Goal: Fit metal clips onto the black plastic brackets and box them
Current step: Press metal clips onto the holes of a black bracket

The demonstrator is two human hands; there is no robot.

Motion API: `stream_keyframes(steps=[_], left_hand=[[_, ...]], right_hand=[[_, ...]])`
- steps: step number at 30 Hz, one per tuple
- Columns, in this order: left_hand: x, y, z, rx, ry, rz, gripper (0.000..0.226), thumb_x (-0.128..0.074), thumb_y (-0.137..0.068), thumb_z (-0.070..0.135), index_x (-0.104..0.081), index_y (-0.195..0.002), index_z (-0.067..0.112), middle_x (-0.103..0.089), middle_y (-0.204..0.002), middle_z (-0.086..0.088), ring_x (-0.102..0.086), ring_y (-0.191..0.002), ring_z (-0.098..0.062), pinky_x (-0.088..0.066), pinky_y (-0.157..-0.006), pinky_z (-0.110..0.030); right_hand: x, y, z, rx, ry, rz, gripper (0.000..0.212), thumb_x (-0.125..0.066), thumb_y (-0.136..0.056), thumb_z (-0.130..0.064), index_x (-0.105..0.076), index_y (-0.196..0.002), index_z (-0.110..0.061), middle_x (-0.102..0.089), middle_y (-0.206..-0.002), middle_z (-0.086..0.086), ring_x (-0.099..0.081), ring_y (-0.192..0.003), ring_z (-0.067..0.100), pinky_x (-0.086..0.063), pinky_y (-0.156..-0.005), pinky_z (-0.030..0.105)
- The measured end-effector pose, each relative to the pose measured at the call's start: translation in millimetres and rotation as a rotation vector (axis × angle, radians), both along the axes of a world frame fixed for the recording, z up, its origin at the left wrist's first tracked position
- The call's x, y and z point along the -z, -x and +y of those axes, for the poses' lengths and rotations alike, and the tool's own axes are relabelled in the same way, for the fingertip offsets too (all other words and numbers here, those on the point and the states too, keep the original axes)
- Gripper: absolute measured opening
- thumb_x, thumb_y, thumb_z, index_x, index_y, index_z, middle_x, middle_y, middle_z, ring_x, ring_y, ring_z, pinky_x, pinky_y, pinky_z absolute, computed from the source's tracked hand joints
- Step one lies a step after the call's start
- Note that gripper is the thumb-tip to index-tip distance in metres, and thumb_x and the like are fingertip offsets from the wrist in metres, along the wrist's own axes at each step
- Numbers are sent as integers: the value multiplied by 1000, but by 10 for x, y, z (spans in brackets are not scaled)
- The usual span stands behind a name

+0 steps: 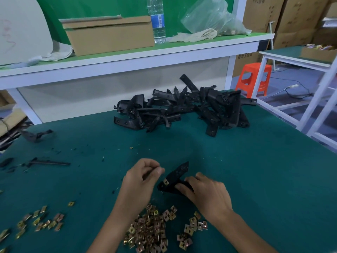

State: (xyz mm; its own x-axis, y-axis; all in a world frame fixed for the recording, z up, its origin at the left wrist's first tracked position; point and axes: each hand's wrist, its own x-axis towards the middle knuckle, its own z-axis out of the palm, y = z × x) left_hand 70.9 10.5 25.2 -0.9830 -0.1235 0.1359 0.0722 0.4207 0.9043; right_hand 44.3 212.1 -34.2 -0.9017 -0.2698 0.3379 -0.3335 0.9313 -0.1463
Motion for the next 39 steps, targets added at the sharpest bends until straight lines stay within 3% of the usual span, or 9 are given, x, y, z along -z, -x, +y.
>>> stream_keyframes(steps=[3, 7, 10, 22, 28, 34, 36, 39], left_hand=[[21, 94, 73, -5, -30, -29, 6, -68, -96, 31, -69, -94, 37, -70, -97, 20, -65, -94, 3, -48, -75, -11], [48, 148, 180, 42, -58, -74, 13, -66, -97, 28, -72, -102, 38, -70, -101, 29, -64, -98, 10, -50, -77, -8], [64, 145, 212, 41, -115, -110, 10, -69, -95, 26, -75, -97, 33, -73, -96, 24, -67, -93, 7, -48, -73, -5], [107, 123, 232, -26, -193, -145, 5, -70, -95, 25, -75, -94, 27, -75, -89, 13, -70, -85, -2, -53, -70, -14], [111, 126, 239, -45, -317, -172, 8, -69, -96, 22, -76, -94, 23, -75, -89, 7, -70, -86, -10, -56, -74, -21], [88, 107, 257, -8, -244, -201, 6, -70, -94, 24, -76, -91, 25, -75, -88, 6, -70, -85, -10, -55, -71, -19], [71, 96, 236, 16, -240, -205, 6, -72, -93, 23, -77, -90, 26, -75, -88, 8, -70, -85, -7, -54, -69, -16], [55, 64, 218, 70, -207, -183, 11, -77, -88, 24, -75, -97, 30, -75, -92, 15, -70, -89, -2, -51, -72, -11]], right_hand=[[9, -12, -15, -48, -6, 12, 79, -8, -89, -79, -71, -102, -32, -60, -86, -10, -63, -75, 11, -43, -58, 26], [-15, -7, -32, -39, -43, 142, 59, -31, -92, -71, -72, -73, -33, -55, -63, -9, -58, -51, 10, -33, -44, 25], [-8, -13, -21, -42, -17, 199, 55, -37, -92, -70, -71, -69, -33, -52, -60, -9, -55, -47, 11, -27, -42, 24], [-17, -21, -31, -67, 7, 255, 53, -37, -90, -67, -69, -65, -34, -49, -57, -9, -52, -43, 10, -22, -42, 23], [0, -17, -25, -72, 1, 218, 55, -35, -92, -69, -69, -66, -35, -51, -58, -12, -53, -45, 8, -28, -40, 23], [12, 13, -9, -94, -23, 182, 53, -37, -91, -68, -69, -65, -34, -49, -56, -11, -52, -43, 9, -29, -38, 25], [3, 6, -10, -94, -21, 108, 58, -30, -91, -72, -70, -72, -35, -52, -61, -11, -56, -49, 8, -34, -41, 26], [16, 12, 7, -101, 46, -11, 78, -6, -86, -81, -67, -97, -34, -57, -82, -9, -63, -72, 13, -39, -56, 30]])
